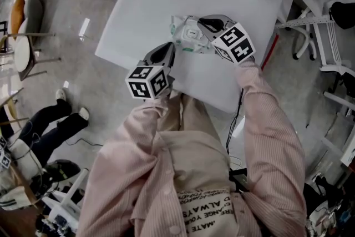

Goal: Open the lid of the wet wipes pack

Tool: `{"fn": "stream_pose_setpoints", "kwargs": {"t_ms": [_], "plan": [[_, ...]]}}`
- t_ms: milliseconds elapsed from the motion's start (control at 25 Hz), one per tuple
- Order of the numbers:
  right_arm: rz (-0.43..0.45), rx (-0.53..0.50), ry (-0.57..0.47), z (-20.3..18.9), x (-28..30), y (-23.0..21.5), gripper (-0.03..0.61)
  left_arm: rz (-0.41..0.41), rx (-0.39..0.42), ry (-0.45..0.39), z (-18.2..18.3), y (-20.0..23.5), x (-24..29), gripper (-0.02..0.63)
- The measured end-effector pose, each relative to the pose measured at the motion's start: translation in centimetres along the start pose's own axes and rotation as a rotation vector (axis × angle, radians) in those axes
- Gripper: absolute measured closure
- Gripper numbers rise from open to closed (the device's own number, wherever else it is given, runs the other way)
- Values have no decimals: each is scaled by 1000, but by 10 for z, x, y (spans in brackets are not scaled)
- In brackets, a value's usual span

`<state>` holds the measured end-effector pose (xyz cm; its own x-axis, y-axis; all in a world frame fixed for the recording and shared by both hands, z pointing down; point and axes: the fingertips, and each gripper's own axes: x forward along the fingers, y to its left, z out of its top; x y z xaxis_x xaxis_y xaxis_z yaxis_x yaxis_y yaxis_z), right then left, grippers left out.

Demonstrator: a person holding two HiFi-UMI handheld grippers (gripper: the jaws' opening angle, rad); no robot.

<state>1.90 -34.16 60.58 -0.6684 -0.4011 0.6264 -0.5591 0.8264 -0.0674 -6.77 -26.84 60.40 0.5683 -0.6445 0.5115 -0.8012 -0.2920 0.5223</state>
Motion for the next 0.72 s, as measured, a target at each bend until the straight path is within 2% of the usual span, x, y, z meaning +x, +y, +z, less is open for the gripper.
{"fn": "stream_pose_setpoints", "kwargs": {"t_ms": [720], "plan": [[-74, 79, -27, -6, 18, -35, 555, 4, -3, 19, 0, 2, 15, 614]]}}
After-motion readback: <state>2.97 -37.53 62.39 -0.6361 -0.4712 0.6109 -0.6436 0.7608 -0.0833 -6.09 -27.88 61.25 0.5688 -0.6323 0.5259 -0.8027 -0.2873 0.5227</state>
